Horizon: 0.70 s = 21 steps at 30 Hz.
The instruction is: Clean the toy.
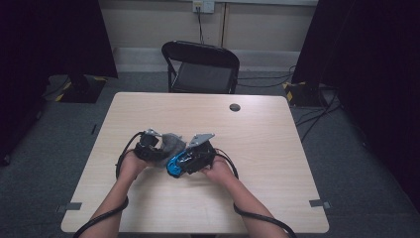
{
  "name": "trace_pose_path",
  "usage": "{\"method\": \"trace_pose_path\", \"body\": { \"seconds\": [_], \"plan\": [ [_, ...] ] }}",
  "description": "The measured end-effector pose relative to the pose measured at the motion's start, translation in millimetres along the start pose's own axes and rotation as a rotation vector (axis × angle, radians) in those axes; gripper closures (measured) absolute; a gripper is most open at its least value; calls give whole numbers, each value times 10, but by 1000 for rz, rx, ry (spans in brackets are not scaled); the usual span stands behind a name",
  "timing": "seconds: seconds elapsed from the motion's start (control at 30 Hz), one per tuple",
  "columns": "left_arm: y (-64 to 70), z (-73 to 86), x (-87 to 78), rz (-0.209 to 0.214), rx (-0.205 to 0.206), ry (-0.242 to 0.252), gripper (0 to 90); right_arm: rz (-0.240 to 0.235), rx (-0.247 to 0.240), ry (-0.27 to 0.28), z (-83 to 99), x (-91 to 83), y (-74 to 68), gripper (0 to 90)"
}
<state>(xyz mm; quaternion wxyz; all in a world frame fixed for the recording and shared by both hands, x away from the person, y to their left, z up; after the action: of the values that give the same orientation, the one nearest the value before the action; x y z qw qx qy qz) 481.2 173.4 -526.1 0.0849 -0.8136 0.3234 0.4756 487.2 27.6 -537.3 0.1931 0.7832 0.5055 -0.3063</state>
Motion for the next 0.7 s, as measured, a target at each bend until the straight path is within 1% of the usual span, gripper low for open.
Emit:
{"method": "trace_pose_path", "body": {
  "seconds": [0.13, 0.2, 0.27, 0.33, 0.37, 0.4, 0.57, 0.7],
  "plan": [
    [15, 58, -32, -4, -15, 6, 780, 1, 0, -1, -1, 0, -2, 49],
    [21, 98, -56, -5, -38, 7, 779, 2, 0, -2, 0, -1, -2, 49],
    [21, 111, -67, -7, -32, 6, 779, 2, -1, 0, 1, -1, -1, 49],
    [28, 136, -79, -6, -39, 8, 779, 2, -2, 2, 2, -1, 1, 49],
    [31, 147, -86, -4, -46, 11, 779, 2, -2, 2, 2, -1, 1, 49],
    [38, 177, -101, -1, -62, 13, 778, 1, 0, -2, -1, -1, -1, 49],
    [57, 237, -138, 7, -75, 12, 778, 1, -2, 1, 1, -1, 1, 49],
    [77, 292, -195, 15, -71, -1, 778, 3, -3, 2, 2, -1, -2, 49]
  ]
}}
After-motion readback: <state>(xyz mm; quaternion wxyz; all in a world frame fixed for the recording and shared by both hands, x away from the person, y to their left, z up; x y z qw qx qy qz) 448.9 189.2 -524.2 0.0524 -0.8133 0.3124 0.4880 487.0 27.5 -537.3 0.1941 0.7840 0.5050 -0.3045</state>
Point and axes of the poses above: each handheld gripper's, and its own axes: x roughly forward along the jaws, z roughly out of its underside, y roughly to its right, the point moved 7 cm from there along x, roughly forward along the jaws, and after that the axes turned 5 degrees about -y, right-handed, at the moved point
